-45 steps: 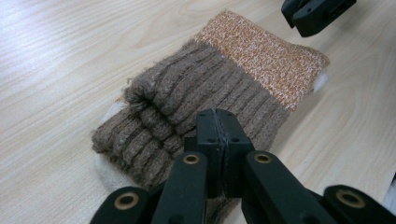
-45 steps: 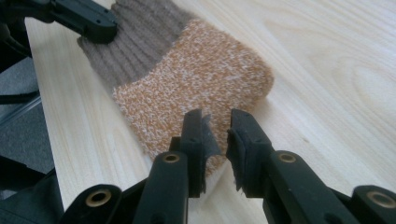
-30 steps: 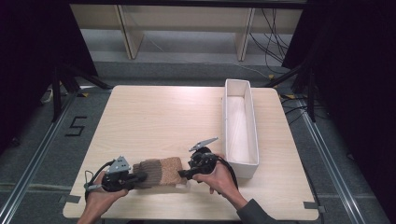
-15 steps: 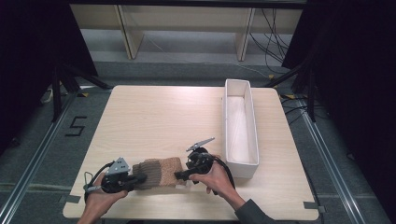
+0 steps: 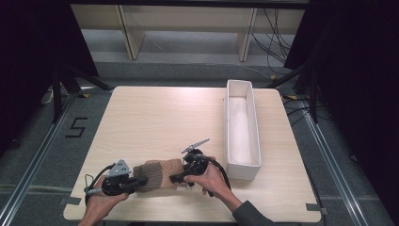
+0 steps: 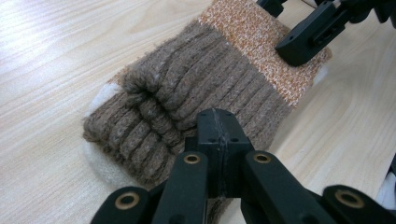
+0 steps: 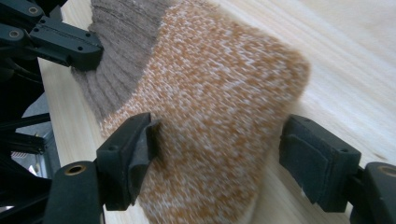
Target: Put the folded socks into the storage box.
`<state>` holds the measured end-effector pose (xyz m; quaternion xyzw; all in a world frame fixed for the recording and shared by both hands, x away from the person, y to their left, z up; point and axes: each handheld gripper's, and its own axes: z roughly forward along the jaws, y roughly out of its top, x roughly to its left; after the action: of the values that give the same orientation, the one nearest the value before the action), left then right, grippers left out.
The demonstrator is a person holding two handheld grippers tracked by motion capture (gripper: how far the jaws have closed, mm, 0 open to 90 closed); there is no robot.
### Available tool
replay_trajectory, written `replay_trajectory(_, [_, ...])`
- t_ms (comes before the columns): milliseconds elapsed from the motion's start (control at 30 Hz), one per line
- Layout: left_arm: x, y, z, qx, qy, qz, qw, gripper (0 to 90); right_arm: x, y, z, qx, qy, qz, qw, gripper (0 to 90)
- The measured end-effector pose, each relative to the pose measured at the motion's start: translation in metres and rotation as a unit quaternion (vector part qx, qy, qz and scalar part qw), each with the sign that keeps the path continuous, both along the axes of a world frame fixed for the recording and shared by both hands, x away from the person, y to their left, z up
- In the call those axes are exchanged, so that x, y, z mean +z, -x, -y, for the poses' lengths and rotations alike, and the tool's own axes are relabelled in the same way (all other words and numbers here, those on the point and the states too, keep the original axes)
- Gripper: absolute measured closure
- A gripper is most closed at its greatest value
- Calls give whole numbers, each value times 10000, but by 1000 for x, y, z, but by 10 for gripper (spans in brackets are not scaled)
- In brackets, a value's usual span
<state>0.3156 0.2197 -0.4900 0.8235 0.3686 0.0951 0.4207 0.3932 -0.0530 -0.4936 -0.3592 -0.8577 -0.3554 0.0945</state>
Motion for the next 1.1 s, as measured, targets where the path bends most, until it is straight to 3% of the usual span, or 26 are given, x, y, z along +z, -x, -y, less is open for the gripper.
replay_trajectory(100, [-1, 1, 1, 86, 82, -6, 9999, 886, -5, -3, -4, 88, -81, -17, 9999, 255])
replay_trajectory(200, [-1, 1, 1, 47, 77, -13, 10000, 887, -10, -3, -6, -53, -181, -342, 9992, 267])
replay_trajectory(233, [0, 0, -1, -37, -73, -27, 10000, 888, -12, -4, -6, -45, -299, -323, 9990, 271])
replay_trajectory(467, [-2, 0, 0, -32, -49, -81, 10000, 889, -16, -5, -12, -37, -592, -429, 9973, 281])
replay_trajectory(800, [-3, -1, 0, -48, -32, -110, 9999, 890, -20, -9, -16, 68, -789, -722, 9942, 408])
replay_trajectory(867, [-3, -1, 0, -51, -38, -97, 9999, 889, -19, -9, -17, 112, -757, -688, 9947, 446])
replay_trajectory(933, [-3, -1, 0, -53, -25, -105, 9999, 889, -16, -9, -18, 170, -750, -486, 9959, 504])
replay_trajectory(967, [-3, -1, 1, -36, -45, -76, 10000, 890, -14, -7, -18, 153, -704, -576, 9957, 516])
replay_trajectory(1033, [-3, -1, 0, -66, -58, -66, 9999, 889, -10, -6, -20, 244, -634, -309, 9972, 543])
replay_trajectory(1100, [-2, 0, 0, -62, -13, -30, 10000, 885, -7, -6, -21, 321, -551, -191, 9978, 556])
